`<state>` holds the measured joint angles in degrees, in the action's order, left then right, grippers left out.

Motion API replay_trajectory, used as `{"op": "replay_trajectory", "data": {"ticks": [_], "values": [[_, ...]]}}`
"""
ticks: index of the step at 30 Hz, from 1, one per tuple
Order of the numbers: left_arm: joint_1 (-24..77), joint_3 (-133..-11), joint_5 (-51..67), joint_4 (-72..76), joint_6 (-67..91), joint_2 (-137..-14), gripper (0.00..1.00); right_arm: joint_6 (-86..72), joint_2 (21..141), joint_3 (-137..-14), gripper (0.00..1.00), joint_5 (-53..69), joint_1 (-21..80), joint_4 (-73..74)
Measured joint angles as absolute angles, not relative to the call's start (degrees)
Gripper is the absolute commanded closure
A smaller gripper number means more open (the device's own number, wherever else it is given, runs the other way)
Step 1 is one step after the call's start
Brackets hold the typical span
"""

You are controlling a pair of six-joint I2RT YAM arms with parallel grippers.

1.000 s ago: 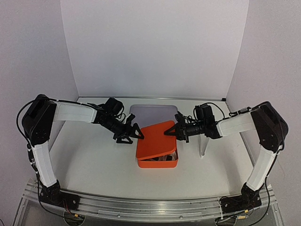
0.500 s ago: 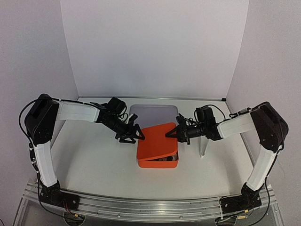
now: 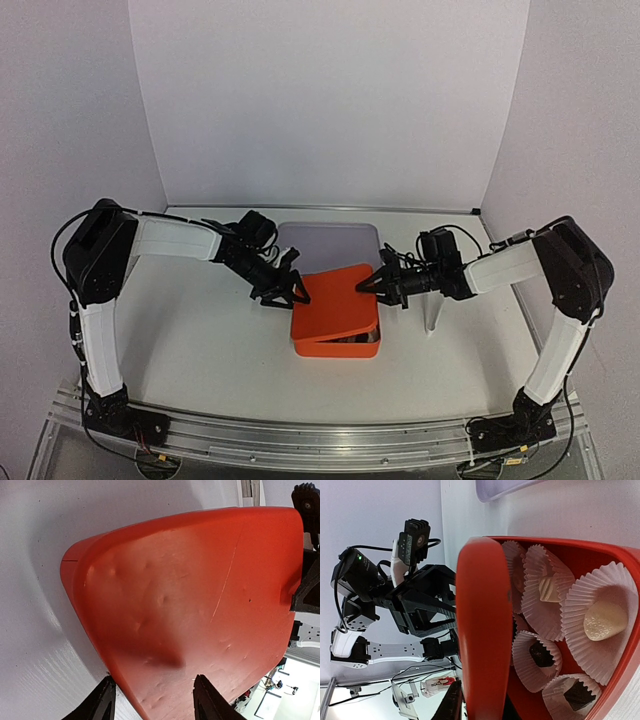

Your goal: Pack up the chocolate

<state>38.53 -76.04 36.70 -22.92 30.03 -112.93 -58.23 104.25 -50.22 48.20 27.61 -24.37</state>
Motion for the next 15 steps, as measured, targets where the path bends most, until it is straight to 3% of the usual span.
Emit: {"op": "replay_trajectory", "data": {"ticks": [4,15], "values": [[38.7,-76.4,36.2,-23.5,30.0,-113.1,0.53,-57.8,104.2,-49.3,0.81,47.8,27.3,-24.4],[39.3,-78.2,34.6,-24.9,29.9,-113.8,0.58,-54.7,104.1,-47.1,0.63,46.0,26.7,-22.3]]}}
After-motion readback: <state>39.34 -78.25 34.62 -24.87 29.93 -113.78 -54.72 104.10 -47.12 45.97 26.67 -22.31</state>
